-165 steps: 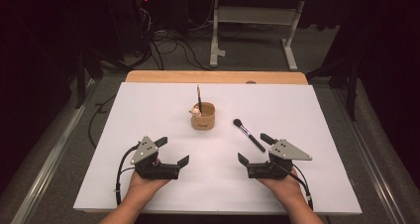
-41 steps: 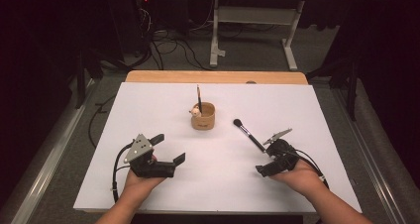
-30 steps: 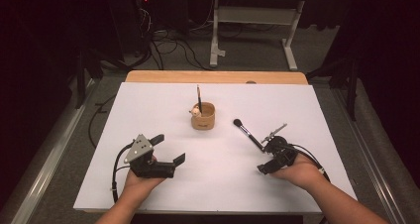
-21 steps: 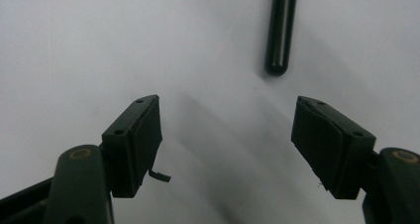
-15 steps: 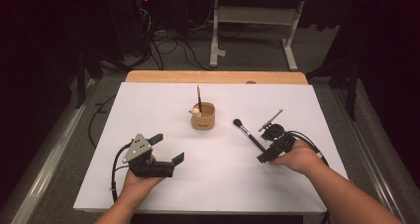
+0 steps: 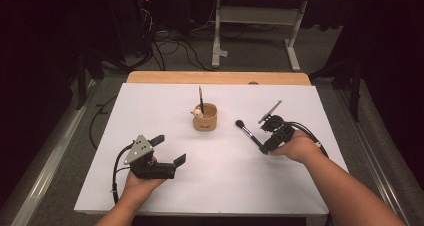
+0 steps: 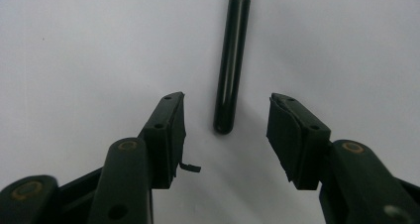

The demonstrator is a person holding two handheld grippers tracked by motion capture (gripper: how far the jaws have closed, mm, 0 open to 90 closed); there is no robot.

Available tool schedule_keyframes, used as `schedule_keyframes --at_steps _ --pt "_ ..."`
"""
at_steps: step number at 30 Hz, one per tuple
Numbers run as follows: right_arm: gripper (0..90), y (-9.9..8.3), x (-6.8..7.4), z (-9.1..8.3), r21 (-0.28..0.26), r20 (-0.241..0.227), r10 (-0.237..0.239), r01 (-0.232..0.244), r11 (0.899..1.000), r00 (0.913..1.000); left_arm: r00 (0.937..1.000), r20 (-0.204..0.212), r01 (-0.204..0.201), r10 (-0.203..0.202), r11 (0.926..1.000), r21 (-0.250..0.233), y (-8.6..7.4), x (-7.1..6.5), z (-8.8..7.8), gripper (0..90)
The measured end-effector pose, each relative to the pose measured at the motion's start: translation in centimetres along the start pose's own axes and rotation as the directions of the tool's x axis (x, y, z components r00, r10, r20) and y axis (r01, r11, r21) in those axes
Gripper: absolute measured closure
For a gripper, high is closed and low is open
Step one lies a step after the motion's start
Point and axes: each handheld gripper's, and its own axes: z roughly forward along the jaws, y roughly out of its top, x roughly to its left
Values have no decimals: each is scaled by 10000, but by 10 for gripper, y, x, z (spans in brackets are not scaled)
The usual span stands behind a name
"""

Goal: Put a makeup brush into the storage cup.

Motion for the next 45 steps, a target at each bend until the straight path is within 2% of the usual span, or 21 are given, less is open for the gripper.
schedule_keyframes --at_steps 3,4,5,8,9,10,14,18,19,20,21,23,24,30,40,42,45 --pt "560 3 -1 2 55 -29 -12 13 10000 10000 10000 -14 -54 54 10000 -11 0 0 0 15" --pt "565 4 0 3 113 -40 184 -184 9998 9998 10000 -11 -64 64 10000 -7 0 0 0 15" --pt "571 5 -1 4 120 -19 -65 66 9999 10000 10000 -7 -69 69 10000 -4 0 0 0 15" --pt "597 8 -1 6 157 -29 -224 224 9996 9997 10000 9 -96 96 10000 8 0 -1 0 15" --pt "598 9 1 7 310 -73 -18 20 9995 10000 9999 14 -99 99 10000 5 0 -1 0 15" --pt "597 10 0 8 240 -59 -183 184 9995 9998 9999 10 -108 108 9999 9 0 -1 0 15" --pt "626 14 -1 11 305 -62 -99 100 9995 9999 9999 -32 -134 134 9999 -37 0 -2 0 15" --pt "659 18 -1 14 442 -132 -260 266 9987 9996 9999 -35 -145 145 9999 -16 0 -2 -1 14" --pt "663 19 0 14 489 -129 -82 88 9988 9999 9999 -51 -143 143 9999 -20 0 -1 -1 11" --pt "675 20 0 15 498 -104 -261 266 9984 9996 9999 -64 -139 139 9999 -26 0 -1 -1 6" --pt "690 20 1 15 552 -57 -105 108 9984 9999 9999 -72 -145 145 9999 -32 0 -1 -1 5" --pt "700 22 0 16 542 -61 -268 271 9982 9996 9999 -63 -160 159 9998 -76 1 -1 -1 3" --pt "703 22 1 16 625 -54 -88 91 9980 9999 9998 -82 -177 176 9998 -96 1 -1 -2 3" --pt "726 23 0 20 657 159 -256 245 9975 9995 9986 -9 -530 530 9985 -165 1 -5 -2 2" --pt "758 27 1 25 852 178 -338 322 9958 9993 9995 112 -294 296 9994 -183 1 -4 -2 2" --pt "765 27 2 25 940 210 -172 152 9955 9996 9995 131 -302 304 9994 -177 1 -4 -2 2" --pt "776 29 1 26 1022 231 -411 385 9940 9989 9993 155 -324 326 9994 -137 1 -4 -2 2"
